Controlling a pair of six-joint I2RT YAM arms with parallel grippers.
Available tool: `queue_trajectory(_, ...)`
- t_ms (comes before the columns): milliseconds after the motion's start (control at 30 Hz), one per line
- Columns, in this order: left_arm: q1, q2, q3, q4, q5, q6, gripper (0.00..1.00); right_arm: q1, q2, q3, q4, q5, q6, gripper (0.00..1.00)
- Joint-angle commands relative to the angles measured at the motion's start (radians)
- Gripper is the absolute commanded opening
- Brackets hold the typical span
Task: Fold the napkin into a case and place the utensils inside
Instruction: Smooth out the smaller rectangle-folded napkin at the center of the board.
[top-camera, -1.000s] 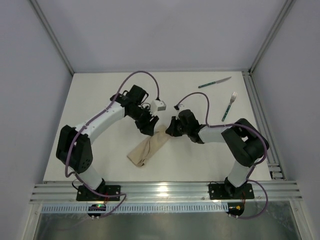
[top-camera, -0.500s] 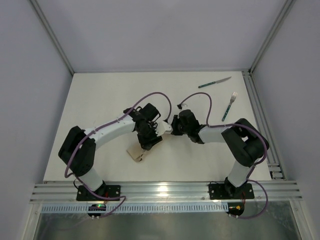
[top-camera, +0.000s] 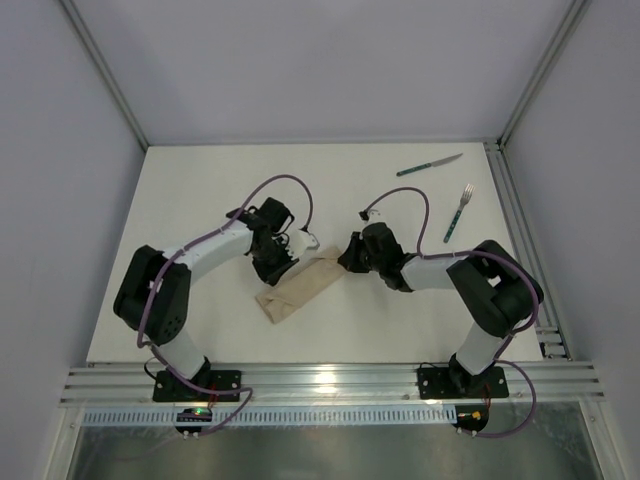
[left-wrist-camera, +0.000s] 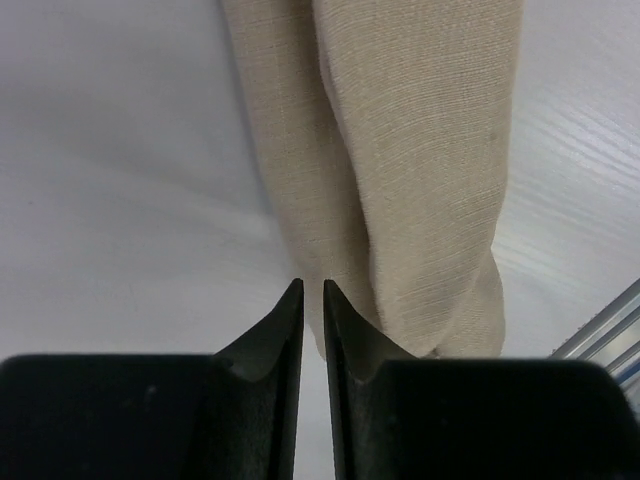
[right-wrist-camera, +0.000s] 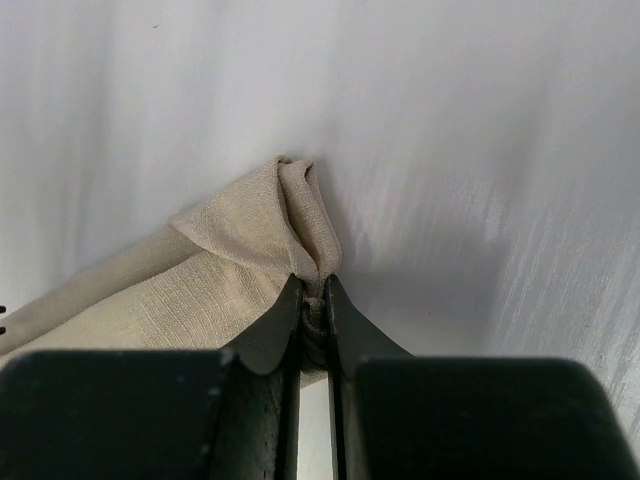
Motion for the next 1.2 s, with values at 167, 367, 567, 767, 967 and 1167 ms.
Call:
queue_trajectory(167,0.086,0.025,0.037,-0.054,0.215,0.087,0.23,-0.008,-0.028,-0.025,-0.017,0.012,-0.02,0.04)
queue_trajectory(367,0.15,-0.063,0.112,-0.104,0.29,0.043,0.35,-0.009,-0.026,-0.022,-0.02,0.014,-0.023,0.04)
queue_trajectory(567,0.135,-0.072,0.123,-0.188,0.352,0.046,0.5,-0.009,-0.019,-0.025,-0.014,0.014,-0.021,0.04)
queue_trajectory(767,0.026,-0.009,-0.006,-0.11,0.165,0.049,0.55,-0.009,-0.028,-0.031,-0.012,0.017,-0.015,0.04)
queue_trajectory(967,0.006,0.006,-0.036,-0.069,0.152,0.044,0.44,-0.009,-0.033,-0.036,-0.012,0.018,-0.015,0.04)
queue_trajectory(1167,0.017,0.017,-0.029,-0.1,0.157,0.068,0.09,-0.008,-0.042,-0.043,-0.018,0.025,-0.024,0.04)
